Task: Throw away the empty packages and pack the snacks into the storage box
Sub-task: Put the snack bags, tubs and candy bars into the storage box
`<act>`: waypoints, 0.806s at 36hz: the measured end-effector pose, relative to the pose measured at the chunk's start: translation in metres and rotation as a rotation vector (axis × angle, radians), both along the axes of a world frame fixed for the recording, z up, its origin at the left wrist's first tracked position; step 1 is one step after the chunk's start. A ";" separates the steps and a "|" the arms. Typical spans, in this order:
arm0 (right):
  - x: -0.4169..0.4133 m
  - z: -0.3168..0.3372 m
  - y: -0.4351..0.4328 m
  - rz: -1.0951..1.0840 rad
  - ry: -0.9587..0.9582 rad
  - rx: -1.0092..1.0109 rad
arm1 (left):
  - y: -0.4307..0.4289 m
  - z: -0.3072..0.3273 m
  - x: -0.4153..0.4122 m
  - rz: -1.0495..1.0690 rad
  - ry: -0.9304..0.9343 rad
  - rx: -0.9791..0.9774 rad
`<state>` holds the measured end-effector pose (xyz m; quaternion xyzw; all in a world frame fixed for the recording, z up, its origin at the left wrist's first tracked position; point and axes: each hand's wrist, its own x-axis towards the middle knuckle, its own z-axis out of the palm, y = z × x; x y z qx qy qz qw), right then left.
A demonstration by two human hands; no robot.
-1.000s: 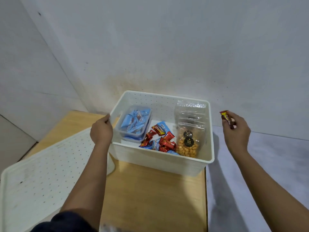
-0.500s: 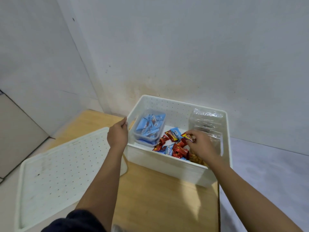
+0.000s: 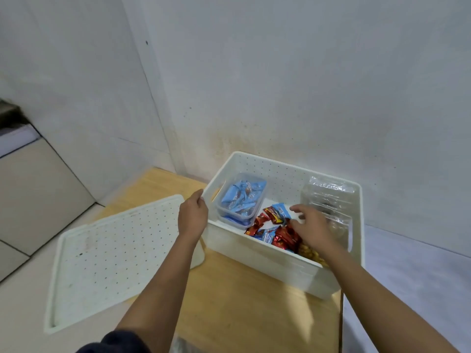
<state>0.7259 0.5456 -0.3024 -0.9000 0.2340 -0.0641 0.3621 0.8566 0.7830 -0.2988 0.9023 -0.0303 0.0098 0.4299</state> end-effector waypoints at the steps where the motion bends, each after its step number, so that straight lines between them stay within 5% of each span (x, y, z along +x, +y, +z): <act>1: 0.002 0.004 0.003 0.021 -0.015 -0.004 | 0.005 0.001 -0.005 -0.001 0.007 -0.016; 18: 0.059 0.025 0.186 0.574 -0.257 -0.003 | 0.218 -0.031 -0.075 0.406 -0.014 0.095; 24: 0.100 -0.037 0.250 0.673 -0.116 -0.010 | 0.295 -0.071 -0.076 0.521 0.096 0.176; 29: 0.130 -0.102 0.269 0.500 0.185 -0.053 | 0.339 -0.109 -0.057 0.453 0.244 0.278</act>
